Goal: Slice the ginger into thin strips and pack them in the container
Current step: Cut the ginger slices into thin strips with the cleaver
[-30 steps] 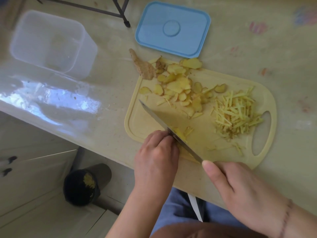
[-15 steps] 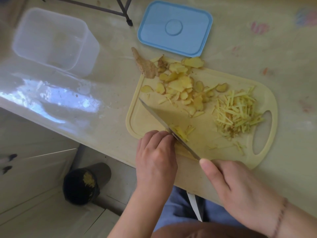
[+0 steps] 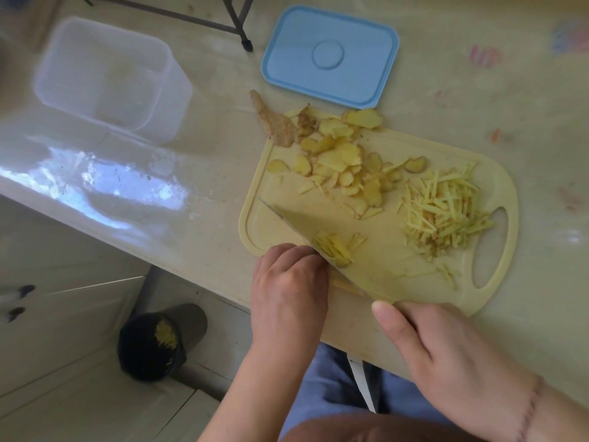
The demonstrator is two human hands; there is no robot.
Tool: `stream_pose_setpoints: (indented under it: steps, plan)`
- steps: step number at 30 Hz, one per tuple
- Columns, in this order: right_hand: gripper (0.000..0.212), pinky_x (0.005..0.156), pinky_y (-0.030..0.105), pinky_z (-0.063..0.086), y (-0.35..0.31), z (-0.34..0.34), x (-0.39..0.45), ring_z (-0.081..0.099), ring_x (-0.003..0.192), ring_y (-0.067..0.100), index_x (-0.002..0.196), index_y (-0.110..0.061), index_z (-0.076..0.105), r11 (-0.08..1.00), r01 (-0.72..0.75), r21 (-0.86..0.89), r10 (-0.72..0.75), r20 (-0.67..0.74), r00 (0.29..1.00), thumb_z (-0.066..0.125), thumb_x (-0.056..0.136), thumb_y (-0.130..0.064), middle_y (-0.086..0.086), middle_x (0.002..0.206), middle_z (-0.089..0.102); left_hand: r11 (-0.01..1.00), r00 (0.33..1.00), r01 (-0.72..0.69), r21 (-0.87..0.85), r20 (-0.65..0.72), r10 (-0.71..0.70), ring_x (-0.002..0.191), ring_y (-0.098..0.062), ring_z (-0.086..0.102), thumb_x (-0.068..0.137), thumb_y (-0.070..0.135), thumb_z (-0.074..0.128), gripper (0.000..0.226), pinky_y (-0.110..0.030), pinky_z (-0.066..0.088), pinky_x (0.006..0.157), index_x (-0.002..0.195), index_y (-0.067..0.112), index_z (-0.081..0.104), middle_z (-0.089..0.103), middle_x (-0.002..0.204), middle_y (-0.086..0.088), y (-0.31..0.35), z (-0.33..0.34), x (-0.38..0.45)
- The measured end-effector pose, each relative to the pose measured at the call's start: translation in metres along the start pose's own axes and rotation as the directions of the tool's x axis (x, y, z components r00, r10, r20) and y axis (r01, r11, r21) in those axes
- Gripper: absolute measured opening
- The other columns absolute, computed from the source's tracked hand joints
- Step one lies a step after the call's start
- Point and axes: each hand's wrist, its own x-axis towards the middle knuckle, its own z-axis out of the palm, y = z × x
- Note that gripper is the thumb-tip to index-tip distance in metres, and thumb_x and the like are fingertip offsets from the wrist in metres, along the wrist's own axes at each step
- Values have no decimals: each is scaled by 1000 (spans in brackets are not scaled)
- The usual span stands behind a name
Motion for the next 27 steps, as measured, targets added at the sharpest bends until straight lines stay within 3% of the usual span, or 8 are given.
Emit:
stream_pose_setpoints:
  steps: [2, 6, 11, 15, 19, 23, 27]
  plan:
    - [66, 50, 21, 34, 1, -3, -5, 47, 49, 8, 53, -19, 36, 1000, 2, 11, -2, -1, 1000, 18, 86, -73, -8, 55, 53, 1000, 1000, -10, -3, -23, 10, 81, -21, 64, 83, 17, 62, 19, -32, 49, 71, 77, 15, 79, 73, 82, 6, -2, 1, 0]
    - [68, 54, 32, 39, 6, -2, -13, 51, 53, 6, 56, -19, 39, 998, 8, -56, -9, -19, 1000, 15, 88, -75, -5, 60, 55, 999, 997, -27, -25, -71, 26, 75, -22, 58, 79, 10, 60, 19, -31, 46, 65, 67, 12, 74, 68, 73, 3, -5, 3, -1]
    - [63, 43, 18, 31, 5, 2, -10, 48, 48, 4, 54, -26, 36, 994, 6, -108, -8, -24, 1000, 13, 88, -73, -15, 58, 54, 997, 992, -38, -68, -125, 29, 68, -24, 55, 77, 9, 49, 25, -29, 45, 58, 56, 11, 62, 63, 65, 0, -2, 5, -1]
    - [69, 45, 23, 32, -2, 4, 8, 50, 49, 12, 52, -21, 38, 999, 15, -48, -16, -10, 1000, 11, 84, -76, -1, 48, 50, 998, 993, -39, -50, -115, 33, 81, -17, 56, 78, 3, 71, 11, -25, 45, 70, 72, 11, 77, 72, 81, 2, -6, 9, -4]
    - [71, 46, 23, 34, -6, -5, 9, 44, 43, 11, 51, -15, 37, 998, -5, 63, 5, 0, 1000, 17, 86, -74, 0, 47, 49, 997, 993, -28, -68, -119, 20, 81, -18, 59, 79, 7, 75, 5, -27, 47, 73, 78, 11, 79, 72, 84, 2, -6, 8, -5]
    - [70, 50, 29, 36, -3, -8, -8, 41, 44, 10, 68, -14, 44, 992, -39, 120, 36, 30, 999, 16, 80, -78, 3, 49, 47, 992, 987, -16, -123, -159, -4, 87, -19, 63, 84, 9, 75, 5, -36, 53, 76, 81, 9, 79, 73, 89, 2, -14, 14, -9]
    - [66, 54, 30, 40, -5, -4, -8, 47, 47, 9, 67, -20, 47, 991, -35, 128, 34, 15, 999, 17, 80, -77, -2, 51, 52, 978, 974, 54, -199, -203, -96, 91, -13, 61, 83, 11, 74, 6, -17, 48, 88, 81, 8, 79, 72, 88, 1, -16, 7, -12]
